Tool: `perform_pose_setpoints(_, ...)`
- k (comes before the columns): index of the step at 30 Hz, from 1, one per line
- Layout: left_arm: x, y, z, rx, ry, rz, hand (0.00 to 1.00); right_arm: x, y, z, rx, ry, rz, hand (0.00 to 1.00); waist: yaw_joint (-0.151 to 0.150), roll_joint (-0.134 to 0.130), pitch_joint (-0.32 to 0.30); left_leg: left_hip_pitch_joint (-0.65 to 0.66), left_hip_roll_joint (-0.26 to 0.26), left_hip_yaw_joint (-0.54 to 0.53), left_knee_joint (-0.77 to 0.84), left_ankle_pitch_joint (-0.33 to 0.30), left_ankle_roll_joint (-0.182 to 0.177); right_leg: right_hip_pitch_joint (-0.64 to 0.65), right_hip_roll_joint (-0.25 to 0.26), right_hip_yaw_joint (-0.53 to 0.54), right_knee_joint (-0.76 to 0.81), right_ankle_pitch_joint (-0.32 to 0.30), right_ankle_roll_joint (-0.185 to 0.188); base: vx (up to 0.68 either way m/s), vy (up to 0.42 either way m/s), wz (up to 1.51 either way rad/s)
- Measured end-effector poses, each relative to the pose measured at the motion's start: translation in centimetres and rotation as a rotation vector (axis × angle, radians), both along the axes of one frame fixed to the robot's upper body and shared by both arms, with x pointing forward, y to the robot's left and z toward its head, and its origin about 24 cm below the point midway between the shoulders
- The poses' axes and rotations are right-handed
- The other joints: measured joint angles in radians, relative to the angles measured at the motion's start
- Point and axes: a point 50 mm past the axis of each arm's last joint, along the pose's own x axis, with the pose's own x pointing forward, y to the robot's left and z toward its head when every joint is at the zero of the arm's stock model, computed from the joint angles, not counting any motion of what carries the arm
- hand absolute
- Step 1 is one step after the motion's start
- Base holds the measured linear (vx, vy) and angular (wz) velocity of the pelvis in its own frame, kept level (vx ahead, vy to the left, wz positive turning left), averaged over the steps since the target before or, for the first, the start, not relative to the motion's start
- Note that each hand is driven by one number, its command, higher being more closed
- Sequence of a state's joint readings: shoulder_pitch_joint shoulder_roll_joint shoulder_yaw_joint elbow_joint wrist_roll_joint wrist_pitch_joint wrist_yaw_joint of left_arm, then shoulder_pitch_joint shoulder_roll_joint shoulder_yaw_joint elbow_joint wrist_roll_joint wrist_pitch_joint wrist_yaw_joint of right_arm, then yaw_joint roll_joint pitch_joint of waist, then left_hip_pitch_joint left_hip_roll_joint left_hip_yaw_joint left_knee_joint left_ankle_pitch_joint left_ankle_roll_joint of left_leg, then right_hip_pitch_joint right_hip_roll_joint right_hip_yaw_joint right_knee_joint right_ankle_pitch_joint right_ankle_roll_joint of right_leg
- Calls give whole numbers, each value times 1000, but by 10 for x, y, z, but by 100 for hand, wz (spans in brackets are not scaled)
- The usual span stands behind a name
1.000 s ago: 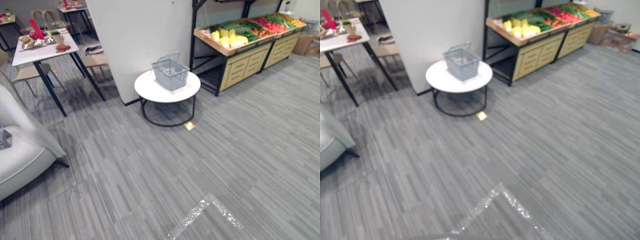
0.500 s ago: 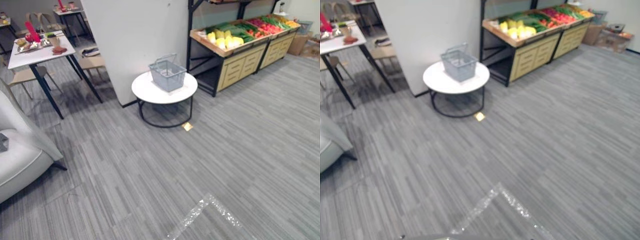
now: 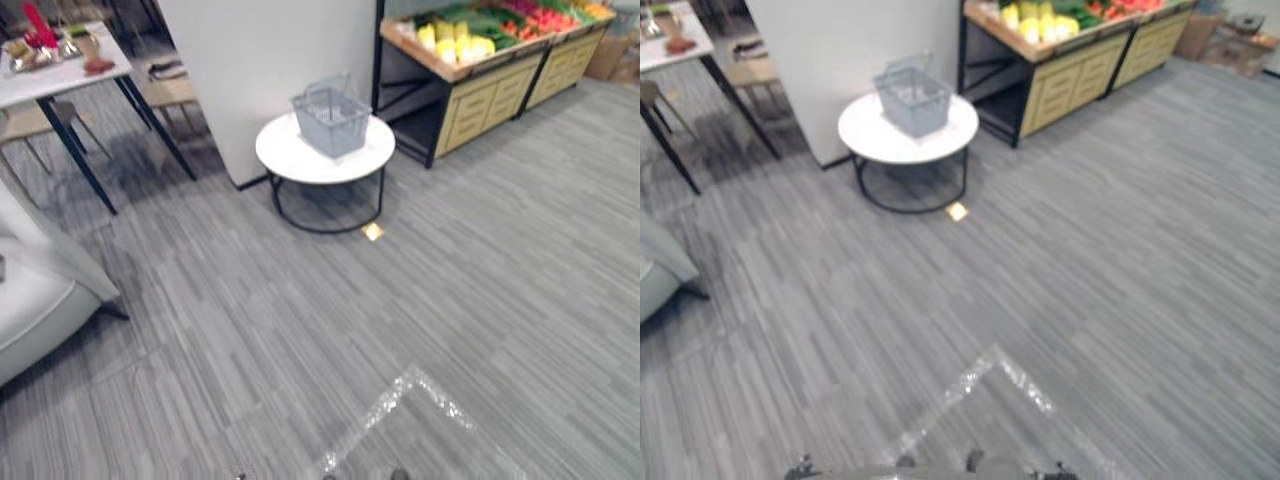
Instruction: Pick vegetable in the basket
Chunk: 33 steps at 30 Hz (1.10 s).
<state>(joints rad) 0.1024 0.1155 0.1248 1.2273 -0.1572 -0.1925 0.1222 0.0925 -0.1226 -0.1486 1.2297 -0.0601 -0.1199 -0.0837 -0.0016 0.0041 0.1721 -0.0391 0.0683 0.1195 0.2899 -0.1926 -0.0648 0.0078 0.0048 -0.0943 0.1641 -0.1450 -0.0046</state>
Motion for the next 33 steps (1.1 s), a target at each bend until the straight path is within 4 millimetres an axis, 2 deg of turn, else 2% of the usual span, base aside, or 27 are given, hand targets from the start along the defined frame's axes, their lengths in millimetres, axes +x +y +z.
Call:
perform_pose_setpoints(1, 0, 0, 0, 1, -1, 0, 0, 0, 0, 0, 0, -2, 1, 0, 0, 0, 6, -30, 3, -7, 67, 0, -1, 5, 0, -9, 2, -10, -10, -98, -63, 46)
perform_pose_setpoints(3, 5, -2, 1, -15, -30, 35, 0, 1, -4, 1, -12, -8, 5, 0, 11, 18, 28, -147, 24, -58, 332, 26, -16, 46, 13, -35, -1, -19, -19, -89, -64, 41)
perform_pose_setpoints(5, 5, -5, 0, -31, -35, 57, 0, 3, -6, 2, -17, -17, 14, 0, 33, 11, 42, -187, 20, -61, 406, 77, -21, 67, 4, -30, -5, -22, -22, -26, -31, 9)
perform_pose_setpoints(6, 4, -5, 0, -35, -35, 64, 0, 9, -6, 3, -19, -31, 20, 0, 34, 8, 42, -206, 12, -62, 421, 74, -11, 66, -5, -29, -7, -23, -25, 2, -14, 6)
perform_pose_setpoints(9, 3, -9, -1, -46, -31, 67, 0, 17, -9, 5, -29, -49, 27, 0, 35, 21, 55, -227, 11, -60, 293, 41, -9, 64, -18, -14, -24, -23, -26, 17, 37, 2)
perform_pose_setpoints(11, -2, -8, -1, -51, -26, 100, 0, 21, -9, 6, -32, -57, 39, 0, 35, 23, 55, -228, 15, -72, 51, 79, -3, 51, -36, -4, -29, -23, -25, 77, 111, -12)
perform_pose_setpoints(13, -4, -10, -2, -53, -23, 137, 0, 25, -11, 7, -44, -62, 76, 0, 35, 33, 54, -233, 46, -81, -151, 139, -14, 51, -37, 10, -54, -28, -17, 148, 190, -20)
perform_pose_setpoints(15, -6, -11, -2, -50, -18, 169, 0, 26, -13, 8, -59, -63, 106, 0, 37, 46, 52, -255, 79, -72, -178, 145, -17, 56, -37, 26, -57, -45, 12, 204, 257, -22)
perform_pose_setpoints(16, -6, -12, -2, -48, -14, 173, 0, 27, -14, 8, -65, -64, 112, 0, 39, 56, 53, -254, 93, -45, -160, 196, -21, 77, -42, 44, -58, -60, 35, 265, 302, -19)
perform_pose_setpoints(17, -10, -11, -3, -44, -4, 177, 0, 28, -13, 8, -69, -65, 118, 0, 44, 55, 46, -252, 81, -24, -137, 236, -12, 91, -63, 60, -58, -72, 50, 362, 381, -32)
perform_pose_setpoints(18, -12, -8, -3, -34, 4, 178, 0, 30, -10, 8, -68, -66, 135, 0, 48, 26, 25, -255, 51, 4, -103, 241, 7, 86, -104, 82, -58, -89, 64, 345, 326, -31)
perform_pose_setpoints(19, -12, -4, -2, -23, 5, 177, 0, 29, -8, 8, -61, -64, 141, 0, 51, 11, 15, -258, 31, 19, -92, 218, 23, 86, -125, 92, -56, -92, 56, 397, 302, -26)
perform_pose_setpoints(20, -10, 0, -1, -8, 2, 170, 0, 33, -2, 7, -48, -78, 142, 0, 50, -11, 2, -257, -7, 39, -89, 192, 45, 77, -157, 114, -35, -82, 71, 465, 335, 4)
perform_pose_setpoints(21, -4, 1, 0, -6, -14, 163, 0, 34, -2, 8, -46, -83, 144, 0, 44, -16, -13, -243, -46, 51, -92, 168, 66, 45, -186, 164, 42, -55, 100, 527, 374, -1)
perform_pose_setpoints(23, -3, 1, 0, -2, -15, 158, 0, 35, -1, 8, -45, -96, 143, 0, 52, -19, -17, -179, -63, 84, -99, 121, 92, -60, -188, 251, 300, -12, 147, 482, 364, -23)
perform_pose_setpoints(24, -3, 4, 1, 6, -15, 154, 0, 37, -1, 9, -45, -103, 145, 0, 49, -19, -19, -162, -66, 89, -100, 112, 100, -90, -182, 266, 372, 16, 167, 328, 244, -17)
perform_pose_setpoints(26, -3, 5, 1, 18, -8, 116, 0, 36, 0, 9, -43, -109, 147, 0, 27, -21, -31, -93, -82, 85, -118, 86, 124, -164, -177, 274, 584, 160, 217, 315, 167, 6)
perform_pose_setpoints(27, 4, 8, 3, 28, -31, 103, 0, 35, 1, 9, -40, -114, 144, 0, 24, -17, -26, -48, -93, 76, -133, 69, 141, -199, -175, 264, 688, 177, 220, 450, 165, 15)
perform_pose_setpoints(28, 12, 8, 5, 31, -53, 100, 0, 34, 1, 9, -41, -116, 142, 0, 21, -20, -24, -1, -98, 61, -142, 50, 155, -229, -164, 234, 774, 146, 180, 378, 102, 18)
perform_pose_setpoints(29, 15, 9, 6, 36, -62, 100, 0, 34, 1, 9, -41, -115, 143, 0, 17, -19, -22, 26, -99, 55, -151, 43, 157, -241, -161, 205, 801, 121, 166, 351, 54, 28)
perform_pose_setpoints(30, 20, 8, 7, 39, -79, 101, 0, 35, 1, 10, -42, -122, 144, 0, 1, -12, -18, 77, -98, 38, -171, 30, 157, -266, -161, 122, 815, 53, 113, 316, 7, 32)
perform_pose_setpoints(32, 27, 8, 9, 42, -110, 105, 0, 39, 2, 11, -35, -144, 151, 0, -16, -9, -16, 150, -83, 29, -196, 6, 150, -305, -146, 14, 709, -7, 52, 325, -41, 23)
perform_pose_setpoints(33, 28, 7, 9, 42, -114, 108, 0, 40, 2, 12, -33, -147, 152, 0, -17, -8, -14, 165, -76, 29, -199, -1, 148, -316, -137, -5, 662, -10, 48, 298, -77, 9)
